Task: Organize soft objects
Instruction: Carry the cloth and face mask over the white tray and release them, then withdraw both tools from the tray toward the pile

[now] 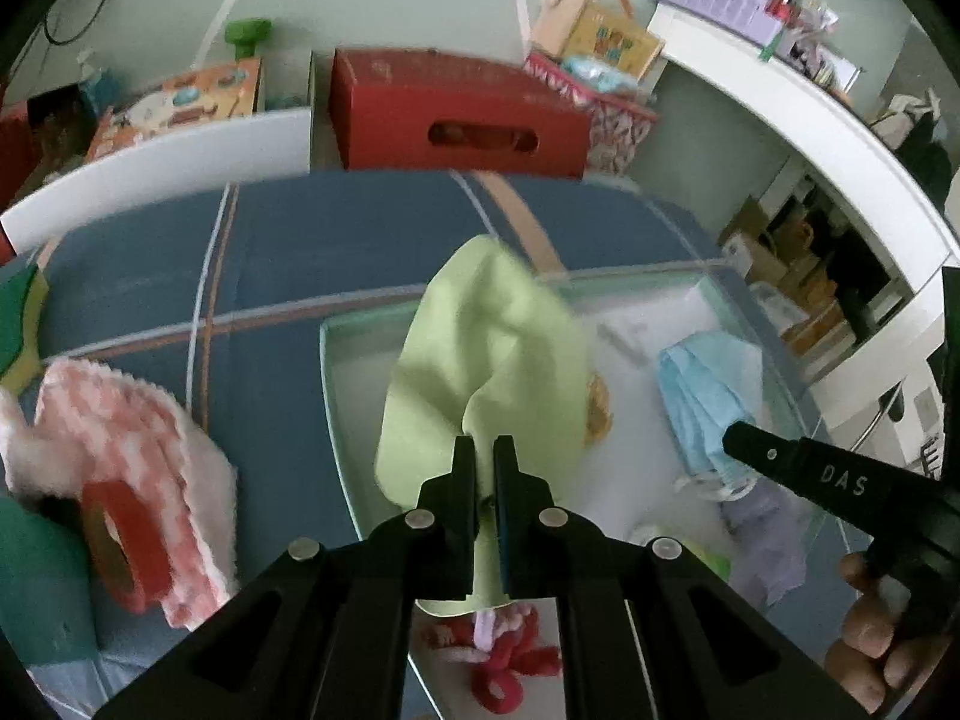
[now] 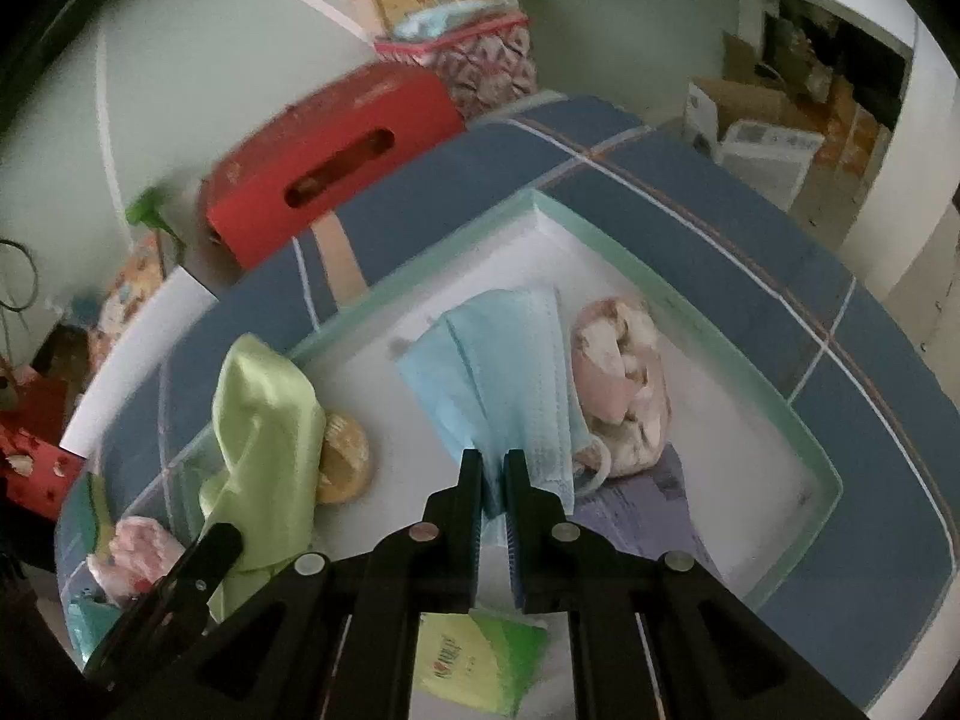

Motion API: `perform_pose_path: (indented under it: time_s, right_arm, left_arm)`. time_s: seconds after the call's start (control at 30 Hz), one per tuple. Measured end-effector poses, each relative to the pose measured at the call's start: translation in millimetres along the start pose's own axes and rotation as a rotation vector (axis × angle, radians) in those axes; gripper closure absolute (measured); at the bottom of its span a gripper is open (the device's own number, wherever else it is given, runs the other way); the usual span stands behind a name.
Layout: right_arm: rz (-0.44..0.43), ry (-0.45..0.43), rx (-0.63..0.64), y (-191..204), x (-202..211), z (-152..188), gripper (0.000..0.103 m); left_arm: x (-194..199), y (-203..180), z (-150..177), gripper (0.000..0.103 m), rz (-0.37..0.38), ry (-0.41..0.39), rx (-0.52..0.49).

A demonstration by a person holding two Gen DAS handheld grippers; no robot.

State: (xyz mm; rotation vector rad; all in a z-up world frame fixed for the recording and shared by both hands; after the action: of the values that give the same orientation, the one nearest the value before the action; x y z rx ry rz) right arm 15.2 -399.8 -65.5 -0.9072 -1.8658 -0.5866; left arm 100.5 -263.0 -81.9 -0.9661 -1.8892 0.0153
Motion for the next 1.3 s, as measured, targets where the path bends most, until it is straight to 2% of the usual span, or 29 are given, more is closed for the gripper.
perform_pose_path:
  time_s: [0.2,0.43,0.5,0.53,0.57,0.67,0.7,0.77,0.83,0.97,1.13,1.2,1.23,1.3]
  right_arm:
    - [0.032,0.063,0.024,-1,-9,9,0.093]
    - [0.035,0.064,0.026,0,-4,7,0.090]
    - [0.033,0.065,0.015,-2,-3,6,0.069]
    - [0.030,0.068,0.009,-3,-2,6,0.063]
    - [0.026,0.067,0.004,-3,0,6,0.056]
    - [0.026,0.052,0.009,-2,5,5,0.054]
    - [0.029,0.044,0.015,-2,8,4,0.049]
    - [0.030,0.035,0.021,0,11,4,0.040]
    - [0.025,0.025,0.030,3,15,3,0.039]
    - [0.028,0.013,0.041,7,17,1,0.024]
    - [0.039,0.019,0.051,8,15,2,0.015]
    - [0.043,0.022,0.056,9,14,3,0.013]
    - [0.045,0.023,0.061,10,14,4,0.013]
    - [0.045,0.023,0.072,13,14,5,0.013]
  left_arm:
    - [-2,-6,8,0.098,0.003,0.064,-0.003]
    - [-2,-12,4,0.095,0.047,0.094,0.020]
    - [1,-13,4,0.082,0.042,0.103,0.028]
    - [3,-13,3,0.066,0.034,0.113,0.037]
    - [5,-12,3,0.055,0.029,0.119,0.051]
    - [15,-11,3,0.054,0.035,0.115,0.075]
    - [17,-11,2,0.054,0.029,0.113,0.078]
    - [24,-8,0,0.046,0.007,0.104,0.082]
    - [29,-4,-1,0.040,0.000,0.101,0.103]
    - [35,12,0,0.040,-0.030,0.116,0.181]
    - [42,31,0,0.040,-0.077,0.106,0.227]
    - [45,36,-1,0.034,-0.078,0.096,0.245]
    - [47,38,-2,0.027,-0.077,0.089,0.254]
    - [51,41,-3,0.024,-0.079,0.074,0.265]
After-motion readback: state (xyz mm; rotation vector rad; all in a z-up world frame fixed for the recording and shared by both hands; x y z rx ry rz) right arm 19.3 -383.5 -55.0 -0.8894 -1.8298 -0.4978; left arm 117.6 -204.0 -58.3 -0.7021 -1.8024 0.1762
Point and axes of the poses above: each gripper's, at about its wrist camera, not at the fingertips, and x roughly against the way its jaws point, y to its left, z to its underside, the point moved 8 cm from there along -x, roughly the way its jaws point, and after that the axes turned 11 degrees about z, right-handed, at the moved point
